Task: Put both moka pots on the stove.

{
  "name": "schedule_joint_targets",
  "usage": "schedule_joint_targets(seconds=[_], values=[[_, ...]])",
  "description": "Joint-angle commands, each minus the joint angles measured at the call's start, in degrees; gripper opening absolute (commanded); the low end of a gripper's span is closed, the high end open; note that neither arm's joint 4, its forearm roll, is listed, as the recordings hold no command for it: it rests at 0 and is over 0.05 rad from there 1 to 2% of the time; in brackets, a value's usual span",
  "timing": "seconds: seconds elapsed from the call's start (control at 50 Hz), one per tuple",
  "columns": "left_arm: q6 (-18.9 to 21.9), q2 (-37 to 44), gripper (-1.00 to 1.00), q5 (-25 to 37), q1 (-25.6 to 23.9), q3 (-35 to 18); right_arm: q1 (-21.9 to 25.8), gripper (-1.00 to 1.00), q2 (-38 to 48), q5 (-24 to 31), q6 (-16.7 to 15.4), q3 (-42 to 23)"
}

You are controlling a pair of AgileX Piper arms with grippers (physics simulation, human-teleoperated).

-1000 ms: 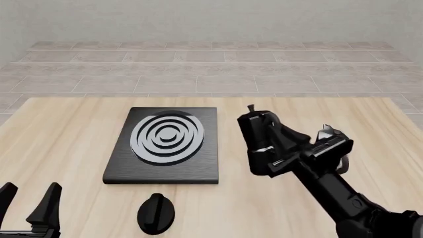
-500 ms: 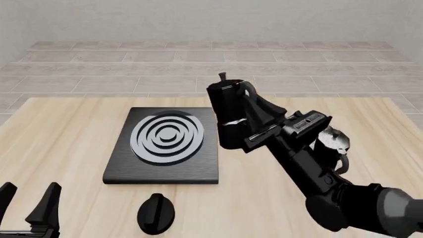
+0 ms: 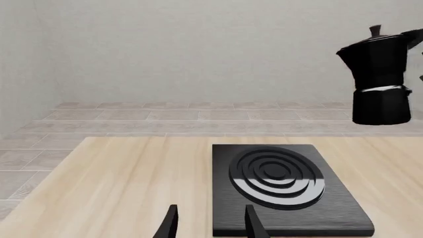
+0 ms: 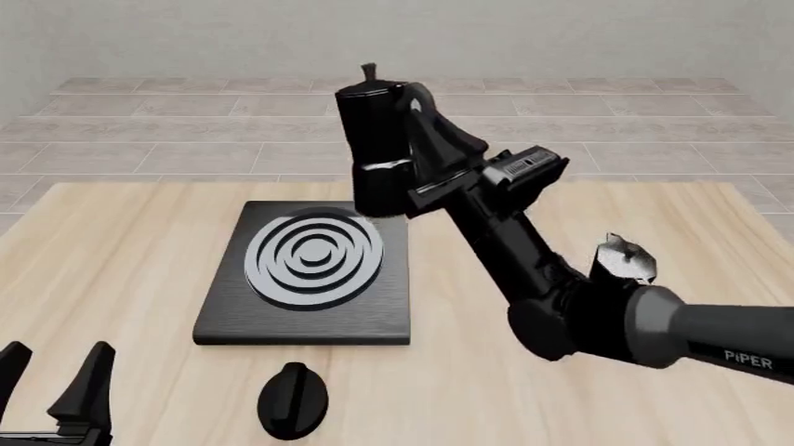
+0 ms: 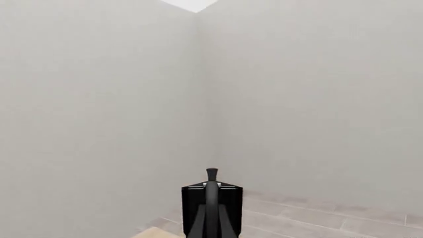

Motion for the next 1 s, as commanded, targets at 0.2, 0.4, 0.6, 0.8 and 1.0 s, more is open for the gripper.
schedule_joint_targets(seconds=[0.2,0.4,0.6,0.8,1.0], values=[[0.0,0.0,1.00,0.2,0.0,-0.2,3.4,-1.00,17.0,-0.5,1.5,-16.7],[0.0,0.1,1.00,-0.2,0.0,0.2,6.3,-1.00,21.5,-0.5,2.8,-21.1],[0.0,0.0,1.00,-0.2,0.0,0.2,7.4,-1.00,24.8,-0.5,4.4,-24.9],[0.0,0.0,1.00,-0.1,0.0,0.0,6.7,-1.00,30.6,-0.5,5.0,-31.9],[0.0,0.0,1.00,-0.1,0.0,0.0,5.8,-1.00,35.9,-0.5,5.9,-37.3]])
